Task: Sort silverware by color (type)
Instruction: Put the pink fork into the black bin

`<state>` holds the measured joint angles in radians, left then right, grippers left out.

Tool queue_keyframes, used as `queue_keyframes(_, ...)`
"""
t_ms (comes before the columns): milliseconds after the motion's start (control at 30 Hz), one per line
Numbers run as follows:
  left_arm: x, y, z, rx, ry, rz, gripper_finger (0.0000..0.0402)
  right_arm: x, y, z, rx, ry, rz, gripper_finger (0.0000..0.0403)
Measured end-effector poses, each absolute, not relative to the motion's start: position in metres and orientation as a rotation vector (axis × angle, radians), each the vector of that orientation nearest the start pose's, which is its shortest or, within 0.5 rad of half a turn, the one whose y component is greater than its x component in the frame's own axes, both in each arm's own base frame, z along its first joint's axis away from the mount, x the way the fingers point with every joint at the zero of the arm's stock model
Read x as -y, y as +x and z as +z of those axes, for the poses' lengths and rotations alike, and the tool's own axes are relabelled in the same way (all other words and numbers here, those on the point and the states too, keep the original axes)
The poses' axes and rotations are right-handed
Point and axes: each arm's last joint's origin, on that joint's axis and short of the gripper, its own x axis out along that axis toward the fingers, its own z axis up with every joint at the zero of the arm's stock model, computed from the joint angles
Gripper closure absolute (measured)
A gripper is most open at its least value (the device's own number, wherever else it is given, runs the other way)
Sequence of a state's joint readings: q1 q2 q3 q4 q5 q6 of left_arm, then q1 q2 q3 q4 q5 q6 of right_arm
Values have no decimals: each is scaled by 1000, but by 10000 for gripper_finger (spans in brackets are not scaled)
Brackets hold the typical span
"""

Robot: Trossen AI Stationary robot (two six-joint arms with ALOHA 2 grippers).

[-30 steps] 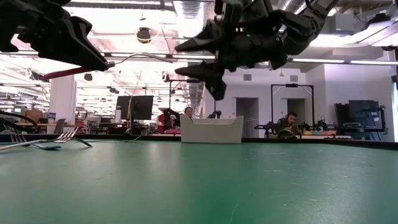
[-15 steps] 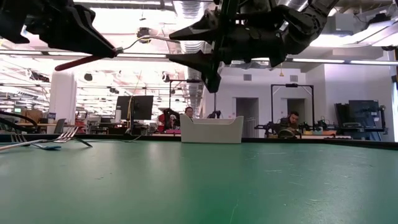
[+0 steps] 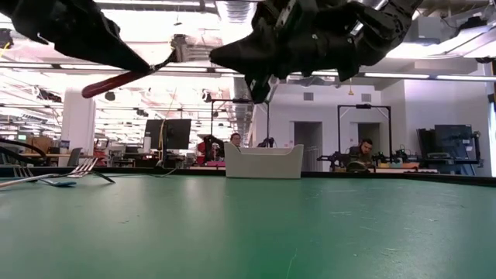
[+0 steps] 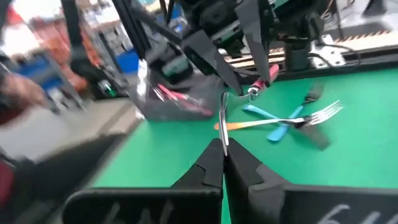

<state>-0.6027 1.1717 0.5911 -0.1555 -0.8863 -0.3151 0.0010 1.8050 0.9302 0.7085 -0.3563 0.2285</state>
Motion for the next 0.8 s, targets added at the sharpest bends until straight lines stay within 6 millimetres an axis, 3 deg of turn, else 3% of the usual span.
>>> queue_keyframes(167, 106, 195, 204, -513, 123, 297, 283, -14, 377, 188, -249, 88, 287, 393)
queue_keyframes(400, 103, 204, 208, -506, 96, 184, 249, -18, 376, 184, -276, -11, 313, 394)
queue_keyframes(800, 76, 227, 215, -471, 12, 56, 250, -22, 375, 184, -274, -44, 330, 391)
